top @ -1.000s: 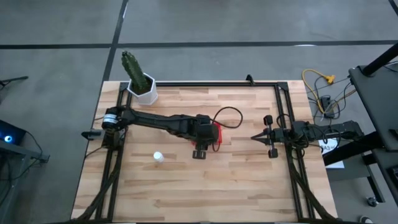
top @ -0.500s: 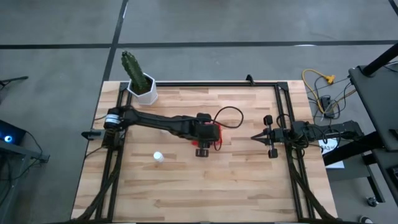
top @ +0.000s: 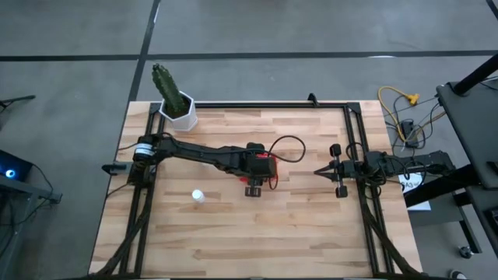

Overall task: Pick and place pill bottles into a basket
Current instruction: Put the white pill bottle into the red bin

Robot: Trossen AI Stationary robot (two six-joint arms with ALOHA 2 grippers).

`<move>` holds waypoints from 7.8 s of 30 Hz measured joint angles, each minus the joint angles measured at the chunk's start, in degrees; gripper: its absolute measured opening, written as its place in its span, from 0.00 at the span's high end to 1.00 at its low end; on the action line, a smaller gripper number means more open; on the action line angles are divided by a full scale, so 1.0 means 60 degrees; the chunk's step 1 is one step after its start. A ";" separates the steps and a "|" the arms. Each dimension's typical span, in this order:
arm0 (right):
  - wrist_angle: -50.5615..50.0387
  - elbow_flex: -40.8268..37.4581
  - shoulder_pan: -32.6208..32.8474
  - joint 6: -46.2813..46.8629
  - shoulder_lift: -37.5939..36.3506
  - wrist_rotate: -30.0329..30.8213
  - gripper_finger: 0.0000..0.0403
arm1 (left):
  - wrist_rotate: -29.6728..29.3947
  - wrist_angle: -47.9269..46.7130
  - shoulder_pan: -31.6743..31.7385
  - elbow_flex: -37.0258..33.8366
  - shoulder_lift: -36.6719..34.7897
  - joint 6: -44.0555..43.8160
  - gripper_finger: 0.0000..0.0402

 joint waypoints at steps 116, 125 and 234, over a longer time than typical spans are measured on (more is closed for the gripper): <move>0.0004 0.0007 0.0000 0.0000 0.0007 -0.0004 0.98 | -0.0115 0.2794 0.0152 -0.1534 0.0044 -0.0234 0.61; 0.0004 0.0007 0.0000 0.0000 0.0000 -0.0002 0.98 | -0.0115 0.2930 0.0148 -0.1559 0.0036 -0.0534 0.61; 0.0006 0.0007 0.0001 0.0000 0.0066 0.0003 0.98 | 0.0588 0.0569 0.0687 -0.2357 -0.0565 0.1759 0.48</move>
